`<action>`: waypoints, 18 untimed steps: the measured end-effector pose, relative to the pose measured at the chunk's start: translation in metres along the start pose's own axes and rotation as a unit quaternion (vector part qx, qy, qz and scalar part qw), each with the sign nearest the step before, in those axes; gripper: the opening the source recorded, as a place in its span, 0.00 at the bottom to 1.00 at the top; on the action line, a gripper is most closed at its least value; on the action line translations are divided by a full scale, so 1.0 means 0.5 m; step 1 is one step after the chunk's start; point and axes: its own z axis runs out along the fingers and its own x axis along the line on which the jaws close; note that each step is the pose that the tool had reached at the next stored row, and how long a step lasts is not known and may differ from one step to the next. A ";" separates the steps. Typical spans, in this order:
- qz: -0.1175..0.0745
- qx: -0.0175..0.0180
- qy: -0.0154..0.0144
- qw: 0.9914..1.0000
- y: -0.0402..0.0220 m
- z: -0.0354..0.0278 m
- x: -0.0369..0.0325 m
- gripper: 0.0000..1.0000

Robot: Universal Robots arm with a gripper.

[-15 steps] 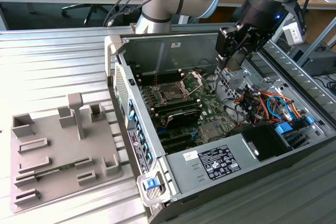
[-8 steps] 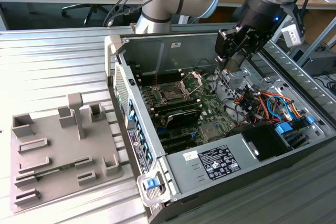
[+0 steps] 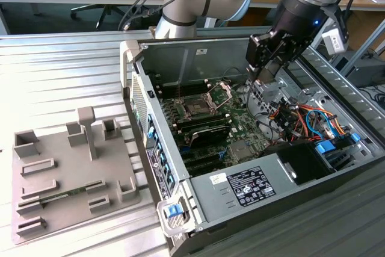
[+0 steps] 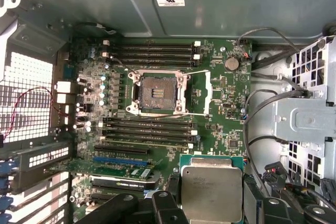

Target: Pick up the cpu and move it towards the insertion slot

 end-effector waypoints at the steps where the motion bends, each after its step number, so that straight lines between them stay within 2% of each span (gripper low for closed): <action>1: 0.000 0.000 0.000 1.000 0.000 0.001 0.000 0.55; 11: 0.000 0.000 0.000 1.000 0.000 0.005 0.000 0.55; 18: 0.000 0.000 0.000 1.000 0.000 0.009 0.005 0.55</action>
